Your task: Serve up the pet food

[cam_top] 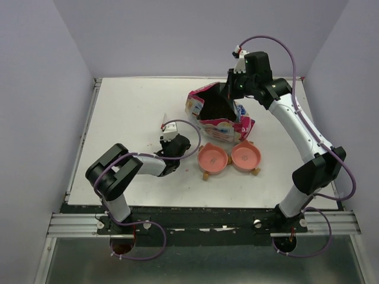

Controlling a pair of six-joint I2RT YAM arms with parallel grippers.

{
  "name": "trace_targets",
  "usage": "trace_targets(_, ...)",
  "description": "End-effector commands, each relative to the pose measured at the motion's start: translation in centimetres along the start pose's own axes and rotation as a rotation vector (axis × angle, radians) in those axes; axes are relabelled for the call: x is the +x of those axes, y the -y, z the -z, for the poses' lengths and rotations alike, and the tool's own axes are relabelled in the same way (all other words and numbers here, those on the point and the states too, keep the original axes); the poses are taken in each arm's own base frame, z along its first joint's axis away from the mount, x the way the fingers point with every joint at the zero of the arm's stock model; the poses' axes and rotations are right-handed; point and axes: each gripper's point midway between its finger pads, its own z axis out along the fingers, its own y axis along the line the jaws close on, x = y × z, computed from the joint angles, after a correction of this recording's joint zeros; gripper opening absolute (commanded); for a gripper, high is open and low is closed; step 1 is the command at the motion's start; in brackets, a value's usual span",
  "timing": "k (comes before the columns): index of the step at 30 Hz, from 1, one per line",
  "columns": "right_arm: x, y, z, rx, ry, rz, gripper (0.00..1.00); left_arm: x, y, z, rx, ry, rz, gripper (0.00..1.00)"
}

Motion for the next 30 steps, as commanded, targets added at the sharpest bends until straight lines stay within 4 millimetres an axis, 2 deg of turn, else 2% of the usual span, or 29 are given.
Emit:
trace_targets(1, -3.5, -1.8, 2.7, -0.036, 0.108, 0.024, 0.0, -1.4, 0.5, -0.4, 0.013, 0.129, -0.018, 0.45)
trace_targets(6, -3.9, -1.4, 3.4, -0.007, 0.117, 0.042, 0.01, -1.6, 0.4, -0.4, 0.015, 0.15, -0.026, 0.37)
trace_targets(11, -4.2, -1.3, 3.6, 0.007, 0.12, 0.038, 0.0, -1.6, 0.5, -0.8, 0.015, 0.112, -0.03, 0.13)
trace_targets(15, -4.3, -1.4, 3.0, 0.003, 0.104, 0.018, 0.0, -2.0, 0.9, 0.2, 0.077, 0.048, 0.009, 0.04)
trace_targets(16, -4.6, -1.4, 2.9, 0.004, 0.106, 0.016, 0.0, -2.2, 1.1, 0.9, 0.1, 0.038, 0.015, 0.0)
trace_targets(21, -5.7, -0.9, 2.7, 0.045, 0.108, 0.019, 0.0, -4.6, 1.9, 5.5, 0.261, -0.058, 0.154, 0.0)
trace_targets(27, -8.2, 0.3, 2.1, 0.128, 0.168, 0.016, 0.0, -7.3, 1.9, 12.4, 0.386, -0.178, 0.332, 0.0)
trace_targets(30, -9.4, 0.9, 1.5, 0.159, 0.21, 0.007, 0.0, -9.9, 1.7, 16.6, 0.502, -0.204, 0.372, 0.0)
